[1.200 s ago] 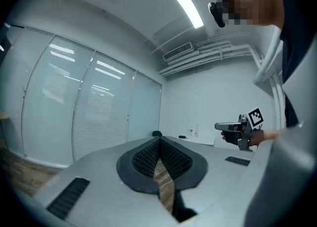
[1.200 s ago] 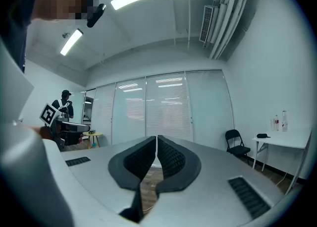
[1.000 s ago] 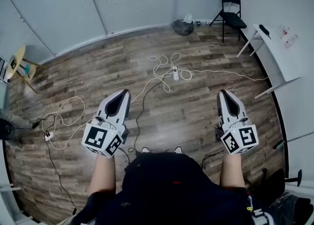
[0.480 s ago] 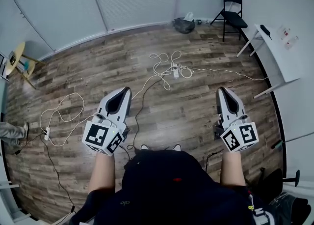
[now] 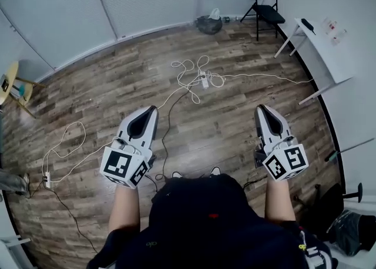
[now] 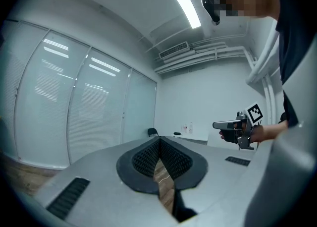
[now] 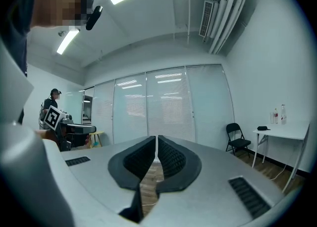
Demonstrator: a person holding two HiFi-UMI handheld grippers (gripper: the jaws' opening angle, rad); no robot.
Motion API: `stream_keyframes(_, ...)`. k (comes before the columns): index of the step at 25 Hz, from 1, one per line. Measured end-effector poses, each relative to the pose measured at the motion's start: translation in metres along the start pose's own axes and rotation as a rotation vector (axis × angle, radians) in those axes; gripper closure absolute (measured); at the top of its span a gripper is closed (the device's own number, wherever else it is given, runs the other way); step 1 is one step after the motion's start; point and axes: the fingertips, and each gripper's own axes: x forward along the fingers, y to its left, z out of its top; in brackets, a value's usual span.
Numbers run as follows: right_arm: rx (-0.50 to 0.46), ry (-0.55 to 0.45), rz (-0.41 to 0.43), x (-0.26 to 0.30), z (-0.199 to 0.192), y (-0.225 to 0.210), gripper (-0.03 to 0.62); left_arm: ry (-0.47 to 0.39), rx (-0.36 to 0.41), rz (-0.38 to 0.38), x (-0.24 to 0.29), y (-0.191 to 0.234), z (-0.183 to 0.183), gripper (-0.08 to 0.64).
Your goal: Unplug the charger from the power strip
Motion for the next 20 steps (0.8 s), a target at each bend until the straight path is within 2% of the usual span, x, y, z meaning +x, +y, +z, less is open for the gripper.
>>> stream_keyframes(4,0.002,0.022,-0.024,-0.001,-0.014,0.015,0.561,0.038,0.003,-0.039,-0.004,0.005,-0.02,0.541)
stream_keyframes(8,0.016,0.055,-0.039,-0.002,-0.03,0.009,0.56,0.056,-0.013,-0.061,0.005,0.003,-0.03,0.54)
stream_keyframes(12,0.038,0.057,-0.055,0.015,-0.035,-0.015,0.56,0.085,-0.01,-0.073,0.032,0.005,-0.036,0.54)
stream_keyframes(20,0.078,0.075,-0.01,0.077,-0.052,-0.09,0.56,0.132,-0.017,-0.047,0.115,0.015,-0.045,0.54)
